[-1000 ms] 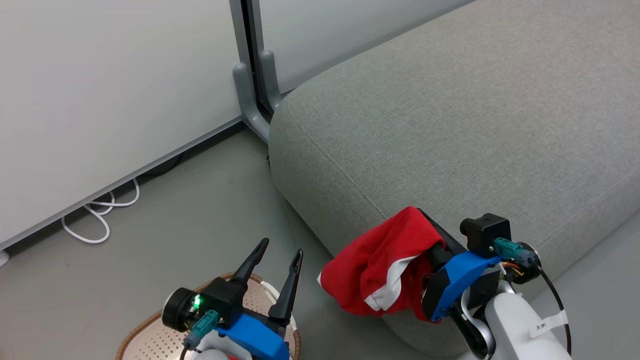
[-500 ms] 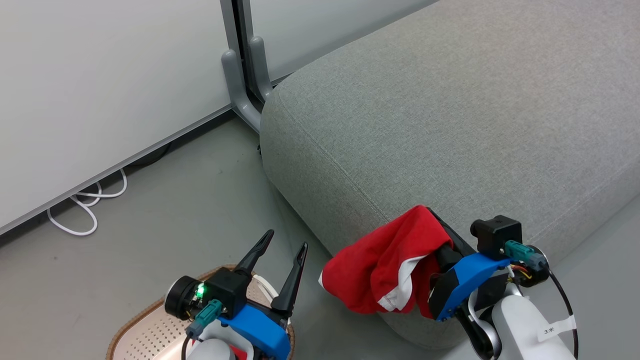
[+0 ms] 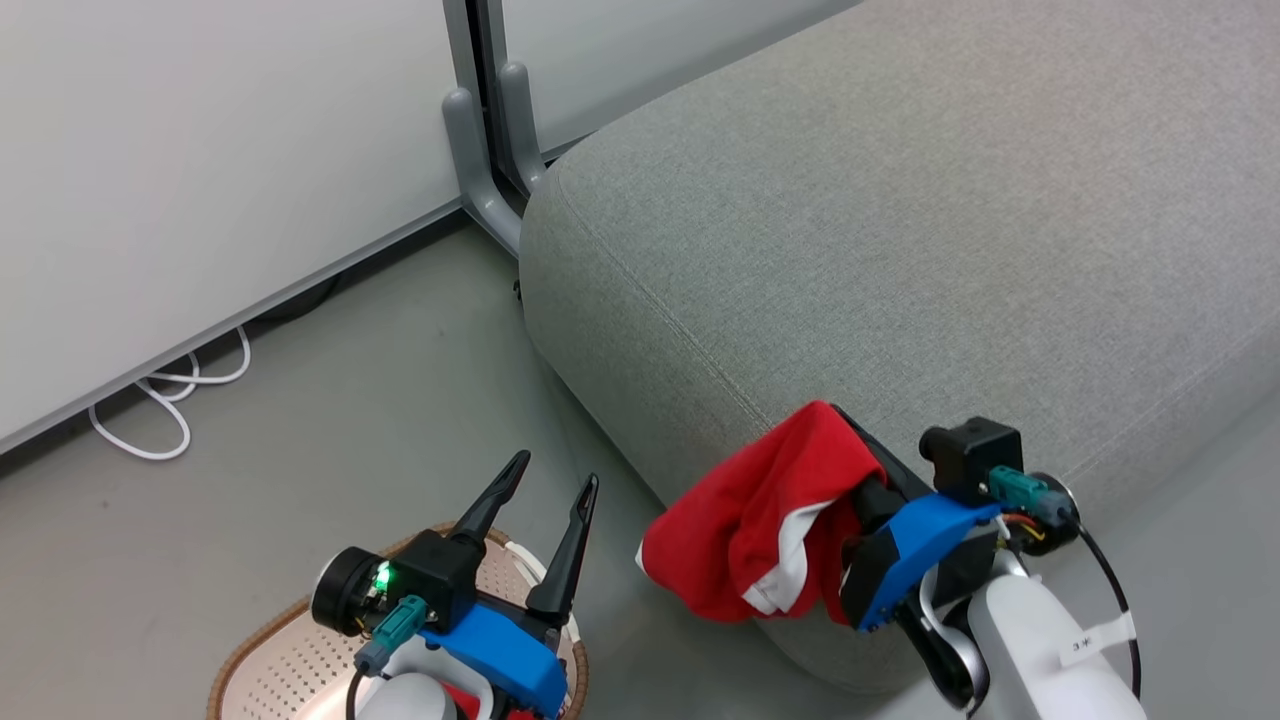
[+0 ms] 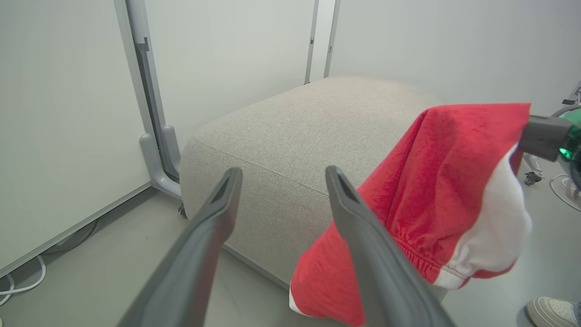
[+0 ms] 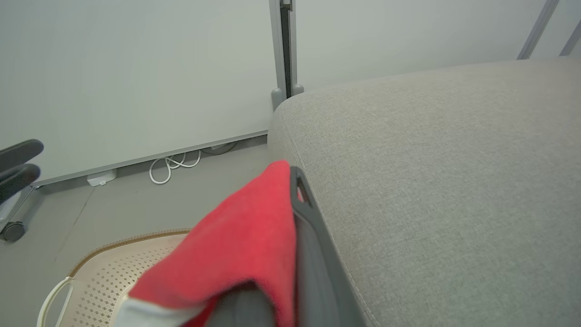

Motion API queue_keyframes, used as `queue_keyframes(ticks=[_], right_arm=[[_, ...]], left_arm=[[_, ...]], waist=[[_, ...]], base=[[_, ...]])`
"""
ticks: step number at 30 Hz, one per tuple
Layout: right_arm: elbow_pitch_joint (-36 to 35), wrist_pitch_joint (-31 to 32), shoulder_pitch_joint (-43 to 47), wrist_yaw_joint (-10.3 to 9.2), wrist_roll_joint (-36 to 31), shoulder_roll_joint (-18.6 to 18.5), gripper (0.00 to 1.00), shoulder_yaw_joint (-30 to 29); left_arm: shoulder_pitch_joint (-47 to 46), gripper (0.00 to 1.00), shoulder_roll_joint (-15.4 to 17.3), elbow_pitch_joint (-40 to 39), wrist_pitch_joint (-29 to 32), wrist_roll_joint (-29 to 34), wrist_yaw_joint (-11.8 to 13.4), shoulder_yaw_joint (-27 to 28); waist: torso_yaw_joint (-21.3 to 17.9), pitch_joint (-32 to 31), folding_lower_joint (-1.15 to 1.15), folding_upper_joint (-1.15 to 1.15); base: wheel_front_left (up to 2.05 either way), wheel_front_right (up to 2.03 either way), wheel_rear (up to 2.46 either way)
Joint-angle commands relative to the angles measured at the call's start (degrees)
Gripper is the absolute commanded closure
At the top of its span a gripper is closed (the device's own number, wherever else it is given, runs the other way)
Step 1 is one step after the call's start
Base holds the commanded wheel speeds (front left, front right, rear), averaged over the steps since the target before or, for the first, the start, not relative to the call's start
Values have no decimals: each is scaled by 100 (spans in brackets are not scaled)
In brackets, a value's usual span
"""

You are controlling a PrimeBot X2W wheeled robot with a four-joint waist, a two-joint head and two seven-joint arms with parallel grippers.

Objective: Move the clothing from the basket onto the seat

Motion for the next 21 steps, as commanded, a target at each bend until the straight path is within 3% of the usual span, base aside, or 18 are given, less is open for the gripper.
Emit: queue_keyframes(ticks=[1,8,13,21], right_arm=[[4,18,-141,3,-49,-11,100,19],[26,153,-1132,3,-45,-209,100,-80],[106,252,-2074,2,276,-716,100,-363],[223,237,-3347,2,681,-1578,100,-1280]], left_arm=[[29,0,27,-36,-16,38,-12,31],[-213,0,213,-209,-16,189,-12,89],[-505,0,373,-314,-16,267,-12,-49],[-1198,0,731,-522,-16,352,-13,-290]], waist=[[-4,54,0,0],[85,588,0,0],[300,1134,0,0],[735,2233,0,0]], base=[[0,0,0],[0,0,0],[0,0,0],[0,0,0]])
